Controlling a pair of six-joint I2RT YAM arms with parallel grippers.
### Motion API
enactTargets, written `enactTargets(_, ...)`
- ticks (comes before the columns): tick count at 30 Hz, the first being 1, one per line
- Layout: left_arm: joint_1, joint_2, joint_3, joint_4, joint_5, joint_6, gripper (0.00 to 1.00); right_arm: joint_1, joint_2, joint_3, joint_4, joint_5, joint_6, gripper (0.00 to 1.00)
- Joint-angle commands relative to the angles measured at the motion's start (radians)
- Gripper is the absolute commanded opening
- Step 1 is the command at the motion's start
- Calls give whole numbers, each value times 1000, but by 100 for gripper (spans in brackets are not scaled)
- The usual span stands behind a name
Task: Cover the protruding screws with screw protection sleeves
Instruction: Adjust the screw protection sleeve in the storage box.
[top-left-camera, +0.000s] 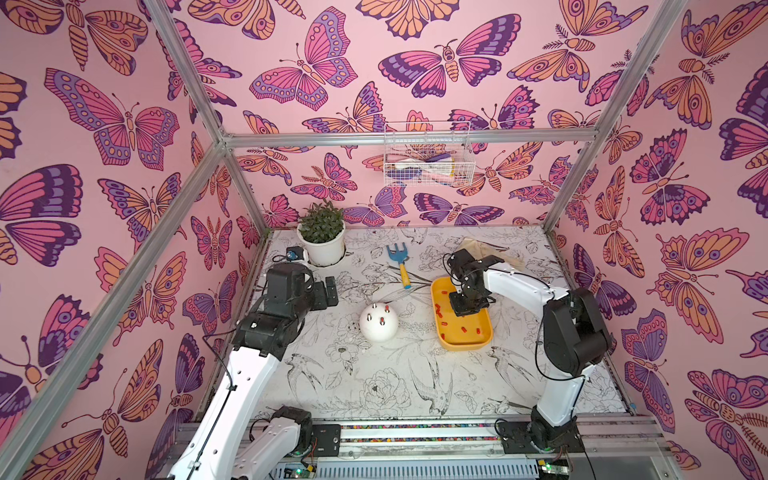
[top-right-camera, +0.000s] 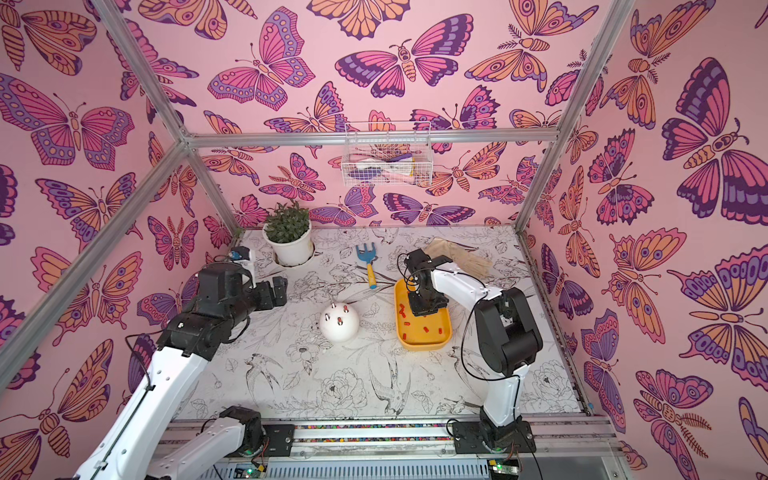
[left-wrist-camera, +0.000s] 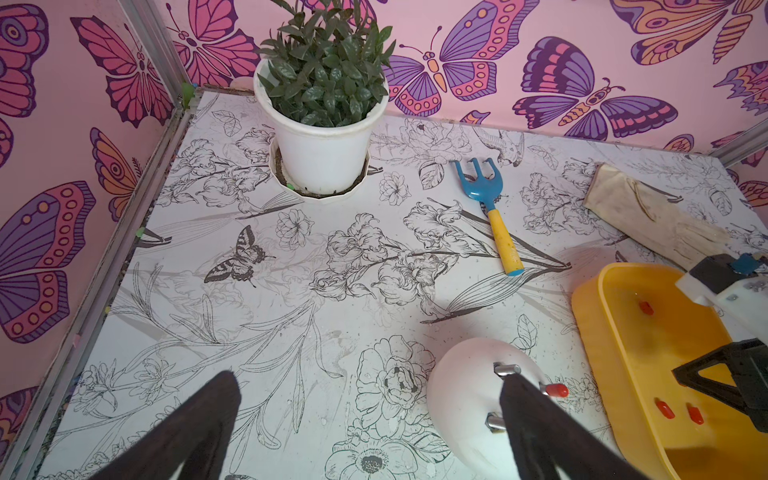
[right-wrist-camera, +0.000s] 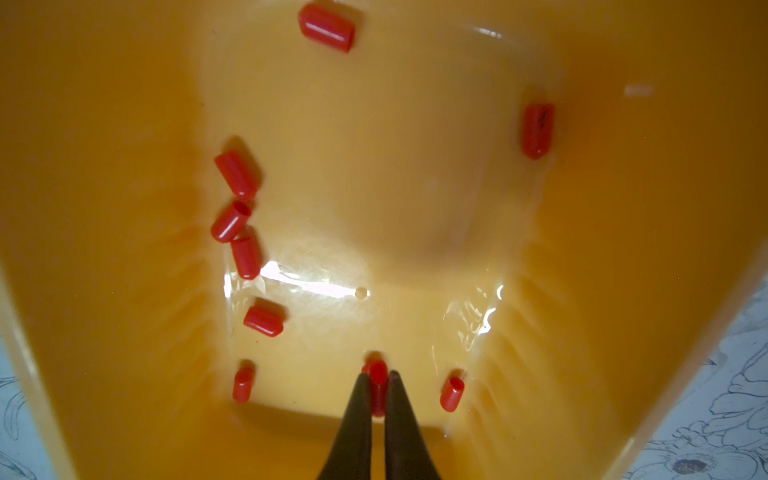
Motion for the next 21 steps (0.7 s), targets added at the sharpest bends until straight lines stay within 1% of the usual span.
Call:
enactTargets(1, 6, -12, -19, 17, 6, 3, 100, 3, 51, 27, 14, -7, 21, 10)
enactTargets(8, 6, 6, -17, 17, -1, 15, 100, 3, 117, 67, 17, 1, 14, 10)
enactTargets(21, 6, 9, -17, 17, 0, 10, 100, 3, 151, 80, 20, 4, 11, 12)
